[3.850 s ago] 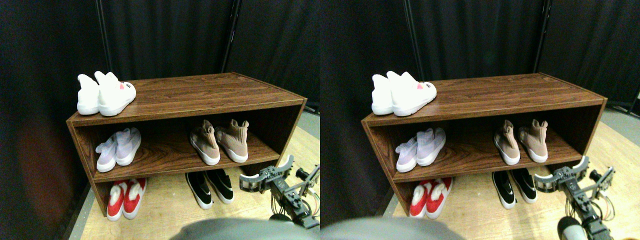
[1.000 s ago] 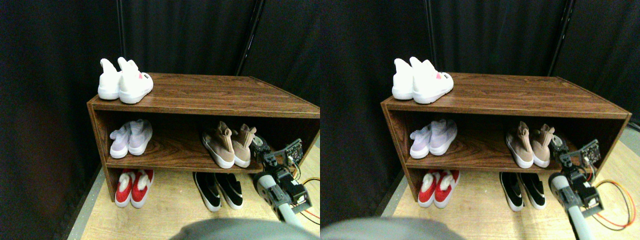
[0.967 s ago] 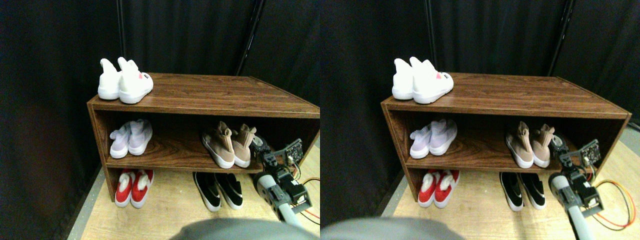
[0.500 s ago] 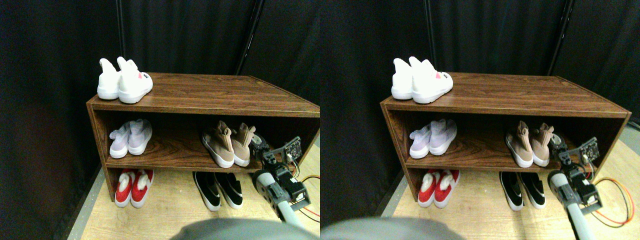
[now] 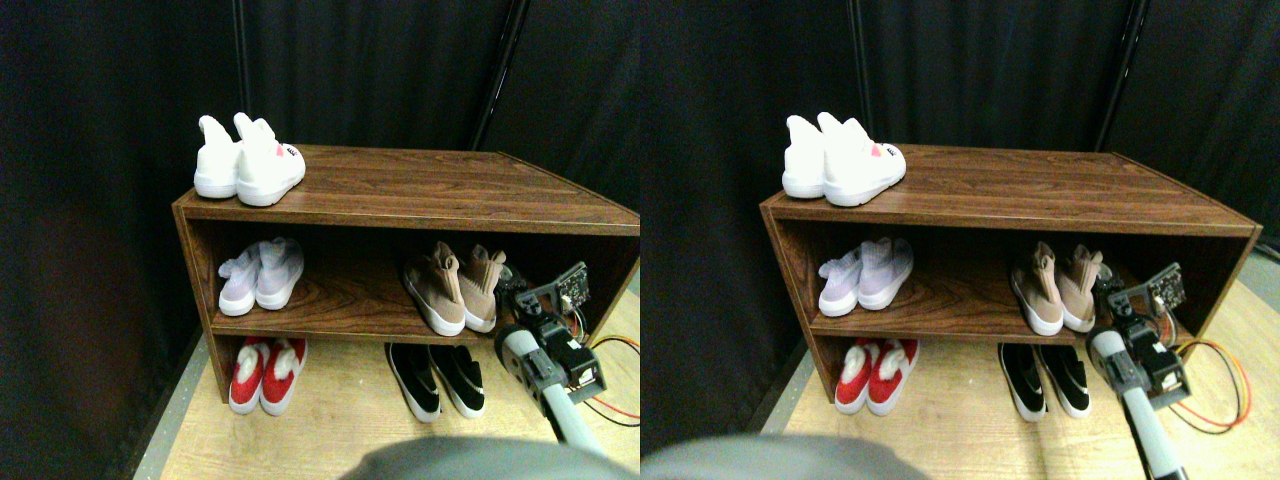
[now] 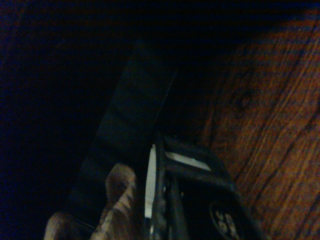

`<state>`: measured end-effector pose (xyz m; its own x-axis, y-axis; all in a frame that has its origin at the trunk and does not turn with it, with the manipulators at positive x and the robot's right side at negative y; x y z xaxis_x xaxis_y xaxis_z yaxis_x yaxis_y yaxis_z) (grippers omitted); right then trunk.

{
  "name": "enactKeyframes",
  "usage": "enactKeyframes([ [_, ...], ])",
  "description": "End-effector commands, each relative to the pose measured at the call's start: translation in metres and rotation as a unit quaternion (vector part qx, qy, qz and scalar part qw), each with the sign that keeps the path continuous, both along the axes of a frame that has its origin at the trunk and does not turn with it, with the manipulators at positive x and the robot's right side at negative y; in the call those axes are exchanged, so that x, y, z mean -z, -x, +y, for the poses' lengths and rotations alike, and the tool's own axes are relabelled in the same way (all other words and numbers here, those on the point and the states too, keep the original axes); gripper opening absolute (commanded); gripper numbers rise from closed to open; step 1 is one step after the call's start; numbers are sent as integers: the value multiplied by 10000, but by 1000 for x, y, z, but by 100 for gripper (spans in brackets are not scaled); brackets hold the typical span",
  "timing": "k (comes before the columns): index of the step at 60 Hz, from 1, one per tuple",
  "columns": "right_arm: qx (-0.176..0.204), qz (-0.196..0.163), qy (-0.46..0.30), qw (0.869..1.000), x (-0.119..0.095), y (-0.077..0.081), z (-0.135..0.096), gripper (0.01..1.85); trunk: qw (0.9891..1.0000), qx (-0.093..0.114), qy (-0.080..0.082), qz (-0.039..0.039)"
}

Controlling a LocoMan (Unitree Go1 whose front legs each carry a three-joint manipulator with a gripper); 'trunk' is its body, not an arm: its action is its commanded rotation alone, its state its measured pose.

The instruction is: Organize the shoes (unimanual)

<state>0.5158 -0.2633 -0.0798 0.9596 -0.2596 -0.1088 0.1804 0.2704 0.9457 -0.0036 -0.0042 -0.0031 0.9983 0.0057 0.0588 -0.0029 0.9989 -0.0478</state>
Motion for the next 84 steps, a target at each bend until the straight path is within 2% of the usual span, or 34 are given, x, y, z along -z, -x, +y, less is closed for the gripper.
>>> enactKeyframes([
  [1,152,-71,98,9998,-5,3,-3,6,9999,-62,92,105],
  [15,292,-144,126,9994,-5,6,-10,6,9999,-7,52,107],
  [22,214,-231,460,9984,-8,10,-14,6,9999,50,-6,110],
  [35,54,-541,540,9971,-20,21,-21,6,9999,104,-34,91],
  [40,-69,-707,809,9942,-29,33,-21,6,9998,148,-57,80],
  [47,-165,-828,753,9936,-35,45,-21,6,9998,197,-73,76],
  [55,-211,-1169,675,9906,-42,71,-19,6,9998,197,-73,76],
  [56,-265,-1205,662,9901,-43,75,-19,6,9995,274,-98,86],
  [59,-339,-1239,685,9893,-45,80,-19,6,9995,274,-98,86],
  [62,-483,-1330,840,9864,-46,92,-17,6,9995,274,-98,86],
  [63,-503,-1341,824,9863,-46,94,-17,6,9994,312,-109,108],
  [69,-562,-1435,942,9835,-44,110,-17,6,9994,312,-109,108],
  [70,-562,-1435,942,9835,-44,110,-17,6,9993,316,-121,146],
  [74,-559,-1432,917,9838,-39,117,-18,6,9993,316,-121,146],
  [75,-596,-1444,892,9837,-37,119,-19,6,9992,316,-126,195],
  [77,-719,-1471,908,9823,-32,123,-20,6,9992,316,-126,195],
  [78,-727,-1477,910,9821,-31,124,-20,6,9991,313,-130,236],
  [80,-698,-1461,868,9830,-26,128,-20,6,9991,313,-130,236],
  [81,-721,-1436,878,9831,-25,129,-20,6,9991,306,-129,274],
  [83,-731,-1421,876,9833,-24,130,-20,6,9991,306,-129,274],
  [84,-736,-1373,794,9846,-19,133,-20,6,9990,298,-128,312],
])
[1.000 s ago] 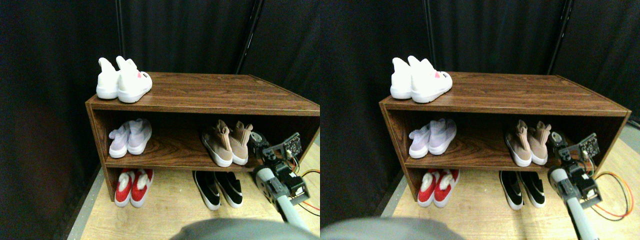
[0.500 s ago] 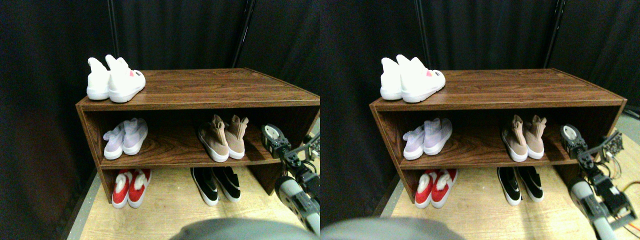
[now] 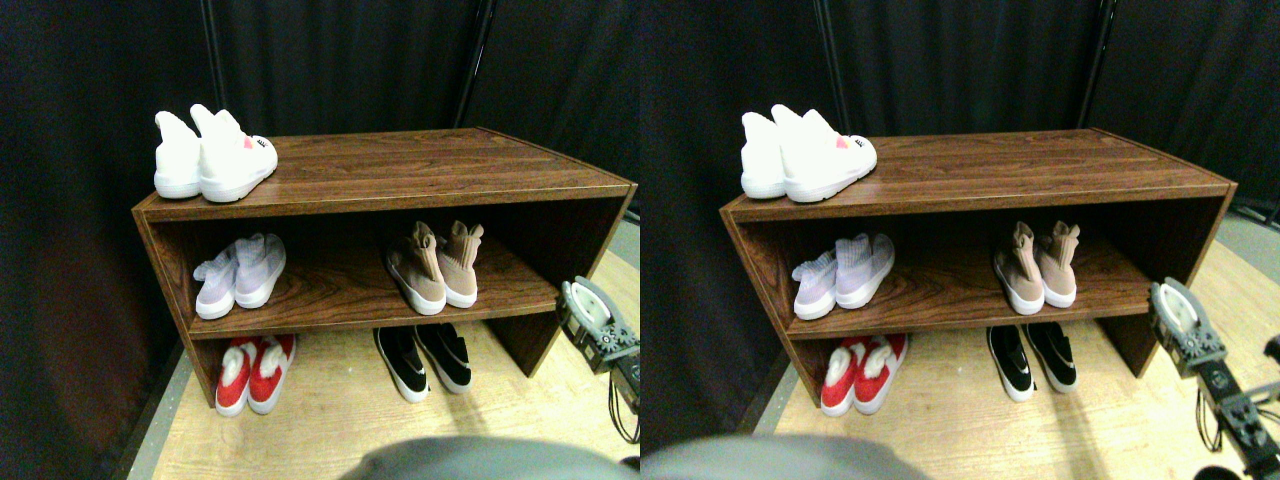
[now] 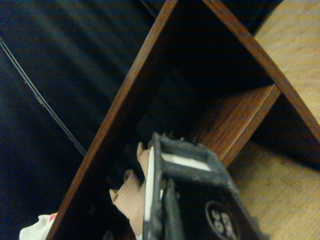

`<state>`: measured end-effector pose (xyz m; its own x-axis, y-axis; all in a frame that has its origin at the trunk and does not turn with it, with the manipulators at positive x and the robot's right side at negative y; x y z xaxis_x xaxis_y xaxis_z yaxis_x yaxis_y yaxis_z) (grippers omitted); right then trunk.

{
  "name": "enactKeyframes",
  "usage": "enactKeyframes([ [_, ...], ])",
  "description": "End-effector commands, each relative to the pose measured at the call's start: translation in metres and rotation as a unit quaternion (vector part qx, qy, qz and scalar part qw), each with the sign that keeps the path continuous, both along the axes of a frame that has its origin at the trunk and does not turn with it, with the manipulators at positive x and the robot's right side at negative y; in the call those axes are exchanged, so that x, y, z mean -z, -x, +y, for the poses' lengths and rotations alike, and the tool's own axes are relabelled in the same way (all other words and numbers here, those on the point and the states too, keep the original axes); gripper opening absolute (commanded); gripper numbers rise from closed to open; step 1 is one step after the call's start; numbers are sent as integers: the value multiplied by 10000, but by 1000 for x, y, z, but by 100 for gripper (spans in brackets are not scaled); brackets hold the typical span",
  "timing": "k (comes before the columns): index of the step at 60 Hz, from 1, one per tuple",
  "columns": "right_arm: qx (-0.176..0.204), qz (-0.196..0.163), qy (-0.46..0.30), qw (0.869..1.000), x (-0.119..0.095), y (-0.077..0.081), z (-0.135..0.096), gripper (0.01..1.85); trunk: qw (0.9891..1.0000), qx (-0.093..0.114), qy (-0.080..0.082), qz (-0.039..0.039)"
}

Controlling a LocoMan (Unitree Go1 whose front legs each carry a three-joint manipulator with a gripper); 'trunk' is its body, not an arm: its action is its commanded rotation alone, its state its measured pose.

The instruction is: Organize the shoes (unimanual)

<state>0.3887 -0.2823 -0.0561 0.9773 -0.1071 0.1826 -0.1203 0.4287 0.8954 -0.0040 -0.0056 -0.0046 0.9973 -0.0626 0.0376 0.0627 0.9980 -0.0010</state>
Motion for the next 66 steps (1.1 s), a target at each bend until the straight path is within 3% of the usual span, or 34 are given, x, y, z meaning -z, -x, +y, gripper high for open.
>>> enactKeyframes([
  [1,0,-46,-33,10000,5,6,-1,6,9997,-39,101,215],
  [6,81,43,-255,9996,15,12,0,6,9996,-51,83,280],
  [13,-99,171,-346,9992,32,13,1,6,9993,-55,73,356],
  [16,5,235,-574,9981,40,16,2,6,9991,-79,71,422],
  [28,-77,466,-583,9972,71,13,-1,6,9986,-124,102,511],
  [35,90,831,-1188,9894,93,2,-6,6,9984,-154,124,532],
  [36,150,845,-1194,9891,96,0,-7,6,9981,-182,142,573],
  [48,235,1300,-1087,9853,122,-19,-13,6,9978,-209,167,605],
  [66,639,1551,-1001,9807,145,-53,-29,6,9975,-275,209,615],
])
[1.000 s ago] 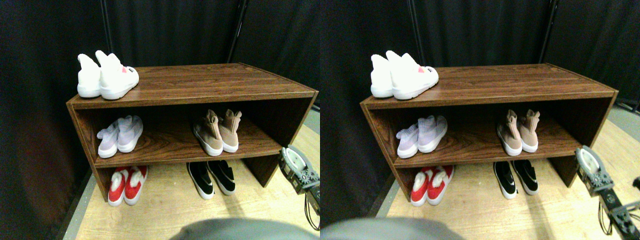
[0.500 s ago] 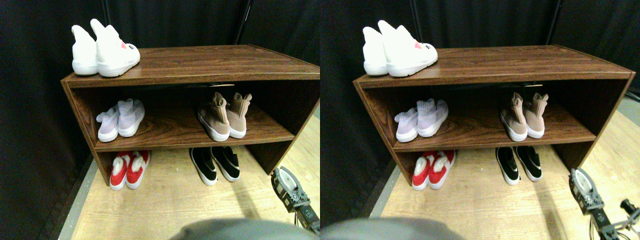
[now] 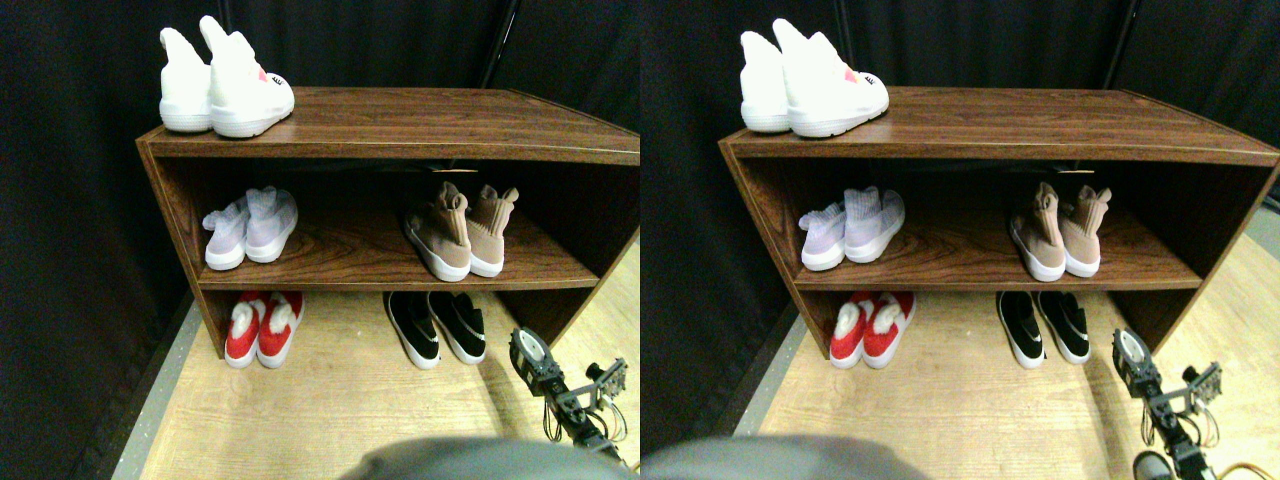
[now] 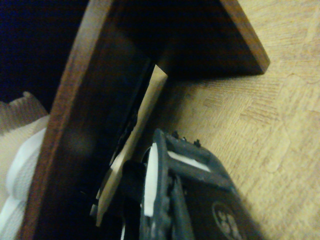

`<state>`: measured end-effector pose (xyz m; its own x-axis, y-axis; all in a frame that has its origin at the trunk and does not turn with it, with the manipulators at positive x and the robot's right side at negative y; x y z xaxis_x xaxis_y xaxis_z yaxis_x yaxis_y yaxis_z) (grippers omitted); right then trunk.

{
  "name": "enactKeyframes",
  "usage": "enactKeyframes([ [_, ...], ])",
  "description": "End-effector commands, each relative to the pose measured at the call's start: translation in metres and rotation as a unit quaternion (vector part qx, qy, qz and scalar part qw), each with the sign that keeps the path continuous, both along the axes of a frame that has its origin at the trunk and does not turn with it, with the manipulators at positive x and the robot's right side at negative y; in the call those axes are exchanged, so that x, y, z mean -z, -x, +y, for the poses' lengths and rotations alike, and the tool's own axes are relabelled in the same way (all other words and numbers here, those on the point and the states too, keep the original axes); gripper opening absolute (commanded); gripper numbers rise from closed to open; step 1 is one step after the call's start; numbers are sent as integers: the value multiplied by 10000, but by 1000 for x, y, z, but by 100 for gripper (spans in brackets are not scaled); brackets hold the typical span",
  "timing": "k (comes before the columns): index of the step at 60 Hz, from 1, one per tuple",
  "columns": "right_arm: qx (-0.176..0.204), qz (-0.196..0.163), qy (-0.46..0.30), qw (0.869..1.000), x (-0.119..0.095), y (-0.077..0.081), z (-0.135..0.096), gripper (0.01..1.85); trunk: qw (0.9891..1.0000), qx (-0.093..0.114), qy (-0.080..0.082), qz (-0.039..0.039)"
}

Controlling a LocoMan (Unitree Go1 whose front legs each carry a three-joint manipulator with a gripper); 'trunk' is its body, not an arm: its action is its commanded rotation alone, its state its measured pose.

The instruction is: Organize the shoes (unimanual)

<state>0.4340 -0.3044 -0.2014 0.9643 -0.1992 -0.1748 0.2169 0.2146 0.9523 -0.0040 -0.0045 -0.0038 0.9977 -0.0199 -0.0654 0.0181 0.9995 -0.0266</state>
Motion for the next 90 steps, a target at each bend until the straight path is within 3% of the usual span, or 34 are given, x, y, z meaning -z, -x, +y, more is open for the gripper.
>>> enactKeyframes([
  [1,151,-48,141,9998,1,-10,-9,6,9999,-64,100,94],
  [23,510,78,27,9987,11,-41,-28,6,9999,-80,103,83],
  [54,695,414,-196,9965,34,-75,-8,6,9993,-287,224,65],
  [77,755,536,-432,9948,44,-78,-9,6,9991,-313,259,91],
  [83,431,586,-589,9956,42,-77,0,6,9991,-320,266,94],
  [90,312,671,-483,9961,40,-79,8,6,9990,-339,275,115],
])
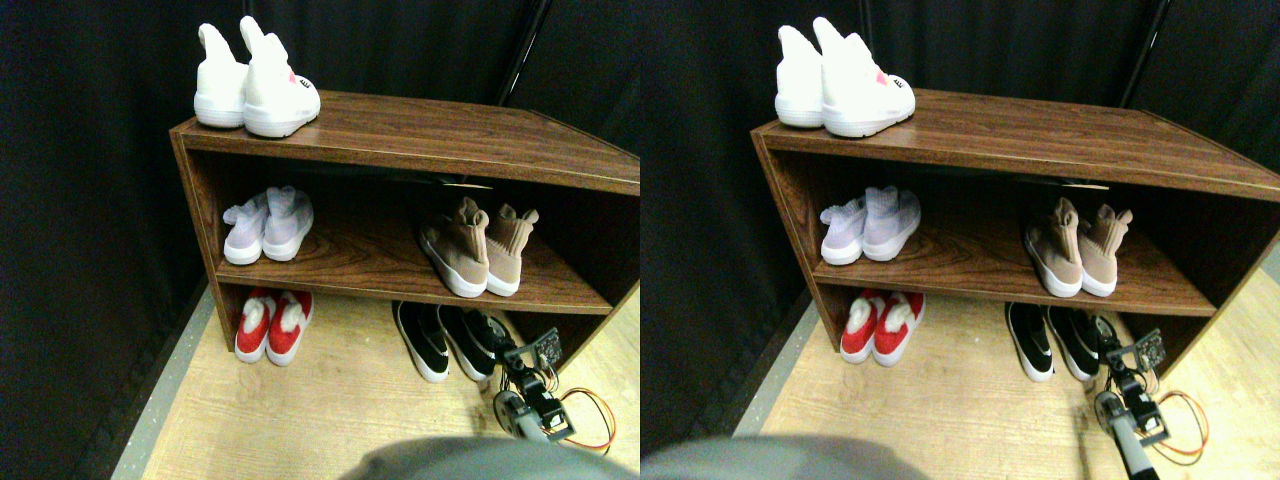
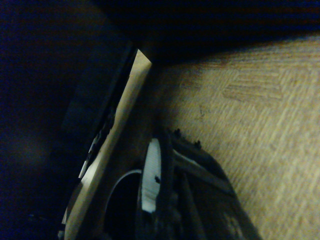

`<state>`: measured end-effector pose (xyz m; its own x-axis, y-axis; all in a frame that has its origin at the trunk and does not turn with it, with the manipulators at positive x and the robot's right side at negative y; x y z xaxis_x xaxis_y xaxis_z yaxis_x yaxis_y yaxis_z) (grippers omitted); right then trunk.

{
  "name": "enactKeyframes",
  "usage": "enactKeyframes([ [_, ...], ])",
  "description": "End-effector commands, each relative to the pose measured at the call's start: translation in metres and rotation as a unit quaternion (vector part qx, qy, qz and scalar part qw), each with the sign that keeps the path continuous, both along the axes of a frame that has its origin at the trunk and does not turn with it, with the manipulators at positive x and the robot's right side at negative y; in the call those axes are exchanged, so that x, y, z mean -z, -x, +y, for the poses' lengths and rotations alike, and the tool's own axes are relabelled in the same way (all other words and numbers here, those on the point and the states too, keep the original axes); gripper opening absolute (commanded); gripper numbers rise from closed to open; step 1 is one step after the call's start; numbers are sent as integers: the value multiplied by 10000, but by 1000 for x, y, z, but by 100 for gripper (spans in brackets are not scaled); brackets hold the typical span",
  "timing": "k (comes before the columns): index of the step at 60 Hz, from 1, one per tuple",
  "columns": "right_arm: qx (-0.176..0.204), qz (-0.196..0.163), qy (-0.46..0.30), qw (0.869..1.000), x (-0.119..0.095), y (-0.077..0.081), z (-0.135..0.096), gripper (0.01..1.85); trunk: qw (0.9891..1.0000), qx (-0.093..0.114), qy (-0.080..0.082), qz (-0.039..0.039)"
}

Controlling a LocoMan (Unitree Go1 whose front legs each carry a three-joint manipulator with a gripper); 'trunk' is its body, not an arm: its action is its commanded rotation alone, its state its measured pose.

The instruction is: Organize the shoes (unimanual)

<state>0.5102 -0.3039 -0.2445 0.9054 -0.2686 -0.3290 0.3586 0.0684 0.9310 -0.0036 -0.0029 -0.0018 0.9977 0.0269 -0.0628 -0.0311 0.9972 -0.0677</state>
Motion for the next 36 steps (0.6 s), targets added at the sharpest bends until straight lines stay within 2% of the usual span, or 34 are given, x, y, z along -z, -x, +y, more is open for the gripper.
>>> enactKeyframes([
  [1,-275,-22,121,9995,-3,-3,9,6,9999,-89,73,128],
  [6,-442,-63,155,9989,-5,-3,15,6,9998,-102,79,130],
  [11,-417,-47,175,9990,-6,-3,18,6,9998,-106,91,146],
  [36,-442,-98,43,9990,-6,1,26,6,9998,-118,112,92],
])
